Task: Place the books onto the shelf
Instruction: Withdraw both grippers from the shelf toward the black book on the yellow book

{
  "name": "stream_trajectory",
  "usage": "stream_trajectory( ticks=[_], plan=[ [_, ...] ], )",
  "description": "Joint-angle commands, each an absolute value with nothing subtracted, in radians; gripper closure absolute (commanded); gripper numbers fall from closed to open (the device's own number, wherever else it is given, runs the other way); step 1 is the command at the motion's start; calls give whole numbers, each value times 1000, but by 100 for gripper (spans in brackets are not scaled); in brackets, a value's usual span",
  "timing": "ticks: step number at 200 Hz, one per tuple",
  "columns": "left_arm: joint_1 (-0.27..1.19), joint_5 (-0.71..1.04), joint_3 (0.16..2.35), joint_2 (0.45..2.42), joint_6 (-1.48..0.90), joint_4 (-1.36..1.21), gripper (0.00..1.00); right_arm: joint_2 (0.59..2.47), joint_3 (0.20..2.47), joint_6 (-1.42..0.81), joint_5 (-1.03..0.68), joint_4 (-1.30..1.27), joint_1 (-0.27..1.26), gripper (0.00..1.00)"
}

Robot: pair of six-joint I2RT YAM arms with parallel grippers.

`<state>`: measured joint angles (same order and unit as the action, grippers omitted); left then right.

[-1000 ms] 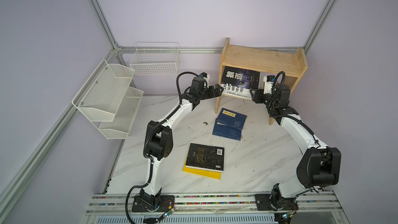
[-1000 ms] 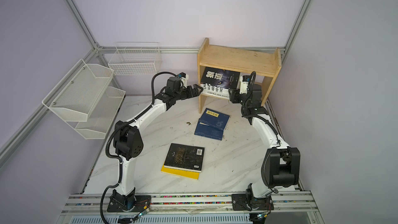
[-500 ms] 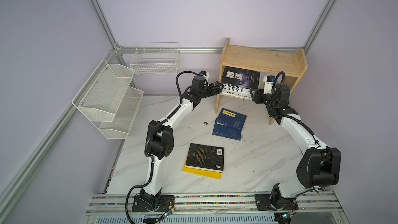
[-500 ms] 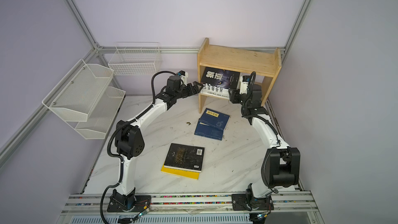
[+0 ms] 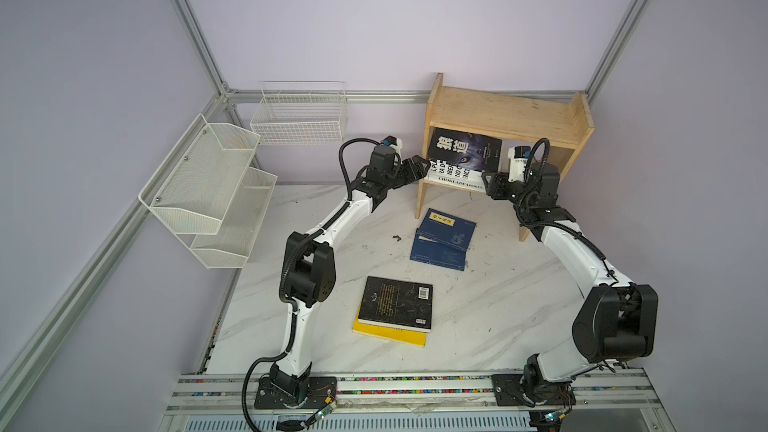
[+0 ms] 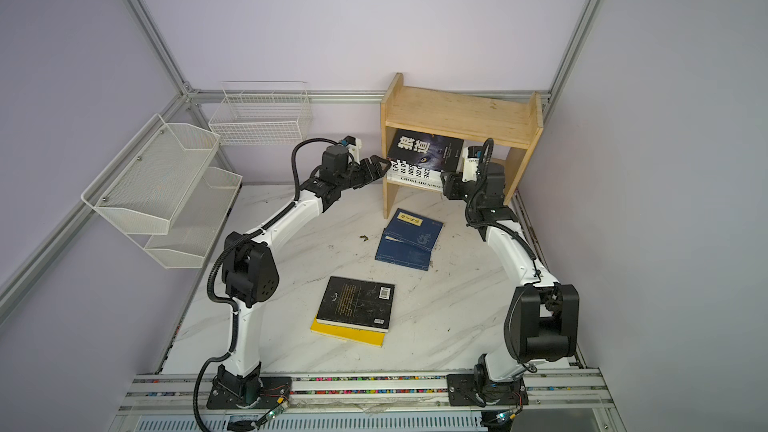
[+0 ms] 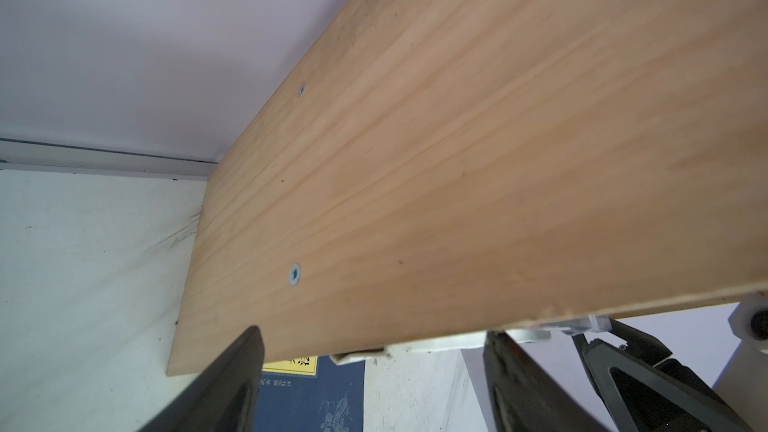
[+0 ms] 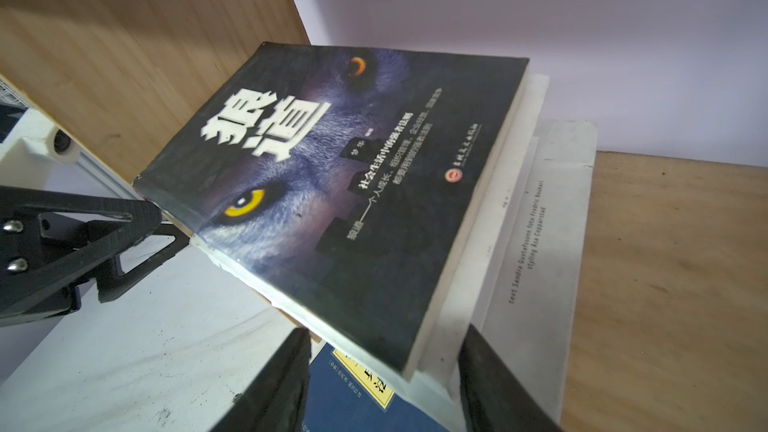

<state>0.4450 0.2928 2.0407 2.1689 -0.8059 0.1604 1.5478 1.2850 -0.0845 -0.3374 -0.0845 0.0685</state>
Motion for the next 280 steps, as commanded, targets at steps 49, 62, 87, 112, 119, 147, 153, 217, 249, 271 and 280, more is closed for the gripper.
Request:
stream_trajectory(
  ticks=[49,62,87,112,119,147,153,217,249,271,280],
  plan=[
    [433,284,2084,2153,-857,86,15,1514,1293,-80,-327,-100,79,34],
    [433,285,2059,2140,-859,84,14,1511,1294,-82,-322,-103,80,35],
    [433,296,1991,2101,-852,82,12,1512,1302,-91,-302,-86,80,36],
    [433,302,1901,2044,-840,74,10,1505,1303,-83,-316,-66,80,34],
    [433,306,1875,2023,-833,73,9,1496,1297,-84,-316,-67,80,33],
    [433,300,1764,1936,-792,96,3,1445,1278,-84,-304,-38,80,30],
    [433,298,1744,1915,-781,108,2,1431,1272,-84,-296,-30,79,29],
    [411,261,1346,1638,-762,281,0,1154,1063,-322,-285,78,112,29],
    [406,217,1133,1491,-804,362,0,1004,950,-431,-270,184,176,30],
    [407,201,1021,1405,-845,413,0,937,900,-486,-256,229,226,30],
    [410,198,972,1360,-858,418,0,924,868,-509,-267,239,238,30]
  ],
)
